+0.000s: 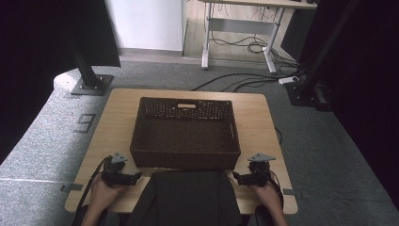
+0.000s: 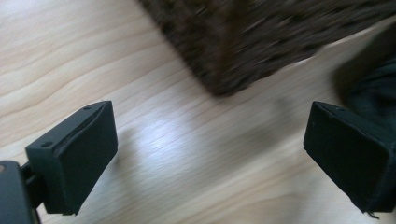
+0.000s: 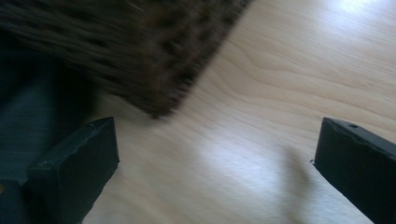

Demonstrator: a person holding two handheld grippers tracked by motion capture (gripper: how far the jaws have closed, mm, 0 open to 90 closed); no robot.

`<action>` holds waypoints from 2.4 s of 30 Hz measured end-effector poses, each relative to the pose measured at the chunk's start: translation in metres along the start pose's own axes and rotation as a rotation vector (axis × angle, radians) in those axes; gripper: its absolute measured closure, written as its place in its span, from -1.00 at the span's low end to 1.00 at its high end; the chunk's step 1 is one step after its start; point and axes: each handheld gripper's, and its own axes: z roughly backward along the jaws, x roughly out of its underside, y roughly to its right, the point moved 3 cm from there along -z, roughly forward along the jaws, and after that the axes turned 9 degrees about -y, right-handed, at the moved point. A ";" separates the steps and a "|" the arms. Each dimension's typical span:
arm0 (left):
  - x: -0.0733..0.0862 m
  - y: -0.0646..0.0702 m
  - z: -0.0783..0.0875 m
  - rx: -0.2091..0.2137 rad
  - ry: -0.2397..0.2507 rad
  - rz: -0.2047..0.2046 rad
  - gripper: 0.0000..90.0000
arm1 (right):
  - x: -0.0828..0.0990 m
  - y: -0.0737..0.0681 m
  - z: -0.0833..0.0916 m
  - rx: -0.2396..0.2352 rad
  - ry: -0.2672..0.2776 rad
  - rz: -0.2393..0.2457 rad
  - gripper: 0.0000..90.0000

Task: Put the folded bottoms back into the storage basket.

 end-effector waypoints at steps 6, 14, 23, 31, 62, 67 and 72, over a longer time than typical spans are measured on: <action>-0.002 0.019 0.010 0.081 0.051 -0.023 -0.91 | 0.001 -0.025 0.012 -0.058 0.002 0.031 -0.99; -0.004 0.052 0.012 0.124 0.053 -0.101 -0.91 | 0.000 -0.057 0.016 -0.149 -0.001 0.041 -1.00; -0.010 0.083 0.007 0.191 0.055 -0.151 -0.93 | -0.009 -0.095 0.011 -0.179 -0.023 0.073 -1.00; -0.003 0.088 -0.004 0.146 -0.027 -0.139 -0.99 | 0.001 -0.090 -0.009 -0.200 -0.084 -0.010 -1.00; 0.008 0.116 -0.008 0.332 -0.083 -0.137 -0.24 | -0.006 -0.126 -0.013 -0.523 -0.194 0.120 -0.17; 0.006 0.122 -0.013 0.396 -0.063 -0.140 -0.13 | -0.007 -0.131 -0.019 -0.597 -0.179 0.111 0.05; 0.005 0.122 -0.015 0.436 -0.059 -0.141 0.22 | -0.006 -0.137 -0.022 -0.626 -0.181 0.115 0.26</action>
